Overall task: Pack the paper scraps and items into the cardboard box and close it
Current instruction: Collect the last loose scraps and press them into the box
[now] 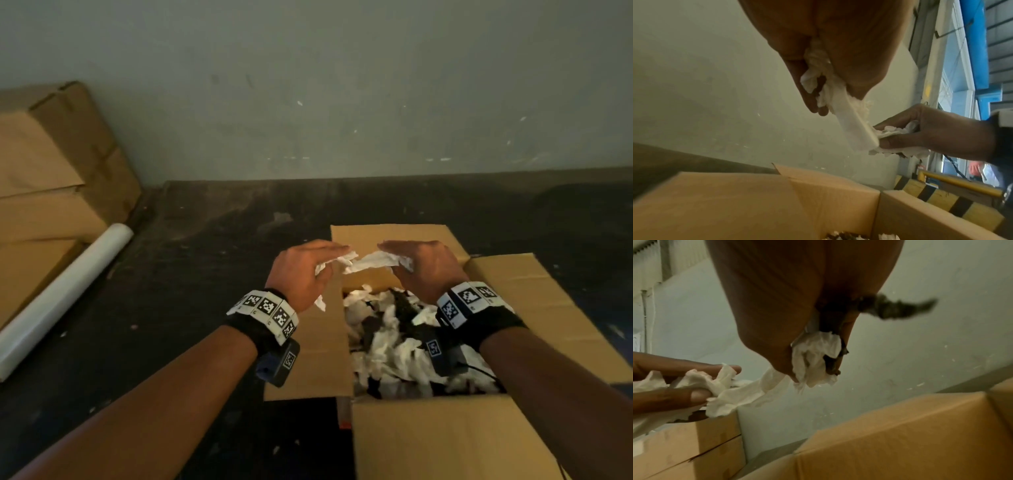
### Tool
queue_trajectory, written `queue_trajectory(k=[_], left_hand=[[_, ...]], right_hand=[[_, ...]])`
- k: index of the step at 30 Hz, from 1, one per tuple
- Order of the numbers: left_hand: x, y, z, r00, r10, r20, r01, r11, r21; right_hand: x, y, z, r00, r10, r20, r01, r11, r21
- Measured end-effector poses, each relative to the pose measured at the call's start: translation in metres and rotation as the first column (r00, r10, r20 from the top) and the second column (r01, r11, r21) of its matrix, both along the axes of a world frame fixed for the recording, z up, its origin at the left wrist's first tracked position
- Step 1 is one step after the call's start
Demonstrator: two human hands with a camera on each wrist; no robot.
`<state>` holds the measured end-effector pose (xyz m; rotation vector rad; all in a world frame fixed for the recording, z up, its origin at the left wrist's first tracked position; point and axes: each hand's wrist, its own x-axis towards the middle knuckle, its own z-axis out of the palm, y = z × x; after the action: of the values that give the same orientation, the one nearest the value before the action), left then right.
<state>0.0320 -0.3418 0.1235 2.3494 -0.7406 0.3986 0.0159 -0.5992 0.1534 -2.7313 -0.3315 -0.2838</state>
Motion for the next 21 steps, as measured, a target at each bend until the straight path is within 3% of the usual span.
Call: queue_trajectory(k=[4, 7, 11, 14, 17, 21], left_hand=[[-0.006, -0.077, -0.002, 0.993, 0.019, -0.113, -0.012, 0.998, 0.064], [-0.006, -0.118, -0.015, 0.974, 0.100, -0.201, -0.079, 0.991, 0.110], [0.000, -0.152, -0.037, 0.895, 0.208, -0.394, -0.093, 0.952, 0.291], [0.010, -0.165, -0.045, 0.836, 0.262, -0.483, -0.091, 0.933, 0.348], [0.021, -0.175, -0.056, 0.781, 0.280, -0.559, 0.038, 0.871, 0.490], [0.024, -0.189, -0.084, 0.716, 0.324, -0.619, 0.266, 0.693, 0.670]], right_hand=[[0.003, -0.073, -0.017, 0.992, -0.035, -0.125, 0.032, 0.999, -0.030], [0.004, -0.106, -0.031, 0.973, 0.010, -0.231, -0.035, 0.994, -0.106], [0.013, -0.137, -0.057, 0.880, 0.043, -0.472, -0.125, 0.981, -0.145], [0.026, -0.147, -0.073, 0.843, 0.067, -0.534, -0.155, 0.981, -0.121], [0.036, -0.146, -0.083, 0.792, 0.055, -0.608, -0.193, 0.967, -0.163], [0.038, -0.135, -0.101, 0.671, 0.016, -0.741, -0.342, 0.894, -0.290]])
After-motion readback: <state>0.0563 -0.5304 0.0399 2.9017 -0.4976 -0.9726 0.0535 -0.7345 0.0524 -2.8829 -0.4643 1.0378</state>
